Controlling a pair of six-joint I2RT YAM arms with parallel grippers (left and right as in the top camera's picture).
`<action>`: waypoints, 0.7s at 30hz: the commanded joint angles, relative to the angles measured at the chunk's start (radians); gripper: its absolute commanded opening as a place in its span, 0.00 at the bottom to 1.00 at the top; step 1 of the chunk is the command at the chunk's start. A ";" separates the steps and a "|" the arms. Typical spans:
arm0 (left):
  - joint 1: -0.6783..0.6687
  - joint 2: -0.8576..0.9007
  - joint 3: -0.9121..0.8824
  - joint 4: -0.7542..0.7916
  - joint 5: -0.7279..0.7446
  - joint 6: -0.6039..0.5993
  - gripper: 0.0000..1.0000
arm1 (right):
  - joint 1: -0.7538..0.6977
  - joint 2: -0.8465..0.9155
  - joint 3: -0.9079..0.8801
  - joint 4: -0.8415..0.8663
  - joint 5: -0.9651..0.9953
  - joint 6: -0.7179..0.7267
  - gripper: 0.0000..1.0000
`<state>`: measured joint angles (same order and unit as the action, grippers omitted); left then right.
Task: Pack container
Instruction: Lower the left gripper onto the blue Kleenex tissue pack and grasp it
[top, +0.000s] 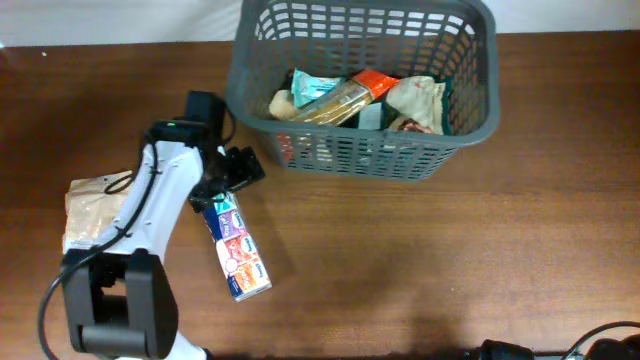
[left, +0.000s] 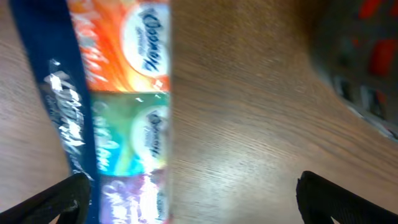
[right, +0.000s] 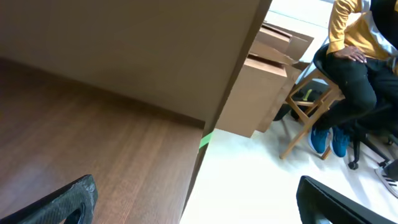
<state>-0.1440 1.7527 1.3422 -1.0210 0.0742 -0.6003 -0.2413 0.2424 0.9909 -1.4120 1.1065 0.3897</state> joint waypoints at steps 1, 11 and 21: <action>-0.112 -0.002 -0.016 0.013 -0.103 -0.113 0.99 | 0.006 -0.029 -0.006 0.003 0.019 0.012 0.99; -0.127 0.000 -0.204 0.040 -0.182 -0.173 0.99 | 0.006 -0.063 -0.027 0.014 0.019 0.011 0.99; 0.032 -0.001 -0.221 0.020 -0.176 -0.158 0.99 | 0.065 -0.063 -0.027 0.017 0.008 0.008 0.99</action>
<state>-0.1532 1.7523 1.1442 -0.9924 -0.0952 -0.7567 -0.1982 0.1932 0.9684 -1.3987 1.1061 0.3893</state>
